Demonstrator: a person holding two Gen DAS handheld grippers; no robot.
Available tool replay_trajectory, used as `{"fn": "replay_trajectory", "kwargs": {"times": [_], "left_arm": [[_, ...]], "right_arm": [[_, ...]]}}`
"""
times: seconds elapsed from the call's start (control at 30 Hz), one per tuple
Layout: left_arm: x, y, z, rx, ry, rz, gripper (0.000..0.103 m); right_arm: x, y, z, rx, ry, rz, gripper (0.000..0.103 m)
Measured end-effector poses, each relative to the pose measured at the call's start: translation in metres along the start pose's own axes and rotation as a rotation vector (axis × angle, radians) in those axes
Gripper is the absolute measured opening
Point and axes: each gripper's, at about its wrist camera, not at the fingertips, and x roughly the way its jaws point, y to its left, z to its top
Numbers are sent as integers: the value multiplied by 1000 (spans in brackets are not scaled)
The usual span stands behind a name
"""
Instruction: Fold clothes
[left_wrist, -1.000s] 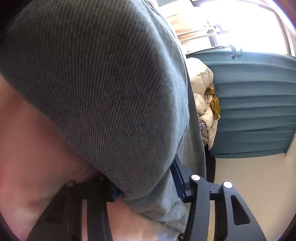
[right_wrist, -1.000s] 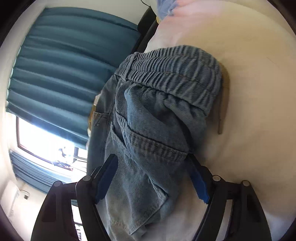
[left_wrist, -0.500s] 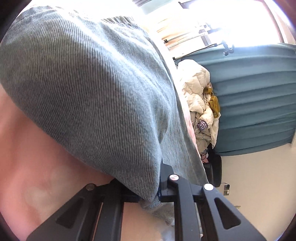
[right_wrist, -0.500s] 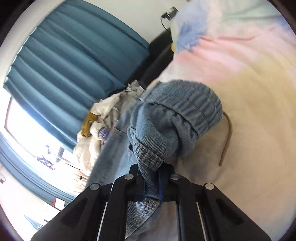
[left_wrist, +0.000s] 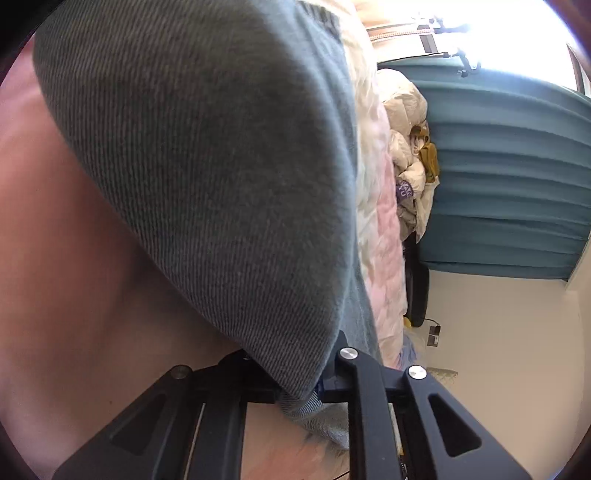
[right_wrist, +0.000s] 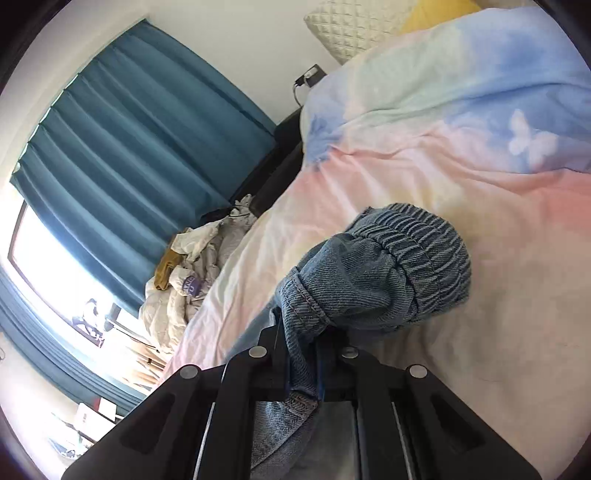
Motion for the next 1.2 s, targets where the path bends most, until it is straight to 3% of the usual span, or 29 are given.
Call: {"fn": "replay_trajectory", "kwargs": {"times": [0.07, 0.27, 0.37, 0.43, 0.5, 0.63, 0.7, 0.8, 0.93, 1.07, 1.2], "left_arm": [[6, 7, 2, -21, 15, 15, 15], [3, 23, 5, -166, 65, -58, 23], [-9, 27, 3, -204, 46, -72, 28], [-17, 29, 2, -230, 28, -90, 32], [-26, 32, 1, -260, 0, -127, 34], [-46, 51, 0, -375, -82, -232, 45], [-51, 57, 2, -405, -114, -261, 45], [-48, 56, 6, -397, -112, -268, 45], [-46, 44, 13, -331, -106, -277, 45], [-57, 22, 15, -220, -176, -189, 45], [-64, 3, 20, -125, -265, -83, 45]], "right_arm": [[1, -12, -11, -39, 15, -35, 8], [5, -9, -40, -99, 37, -161, 12], [-14, -10, -42, -90, 55, -226, 28], [-29, -2, -41, -87, 33, -239, 49], [-45, 7, -41, -94, 5, -239, 54], [-68, 48, -49, -173, -49, -200, 54], [-69, 79, -60, -220, -46, -150, 55], [-60, 130, -86, -284, 5, -53, 56], [-28, 190, -141, -346, 156, 88, 56], [0, 223, -194, -382, 282, 165, 56], [15, 233, -235, -444, 350, 184, 56]]}}
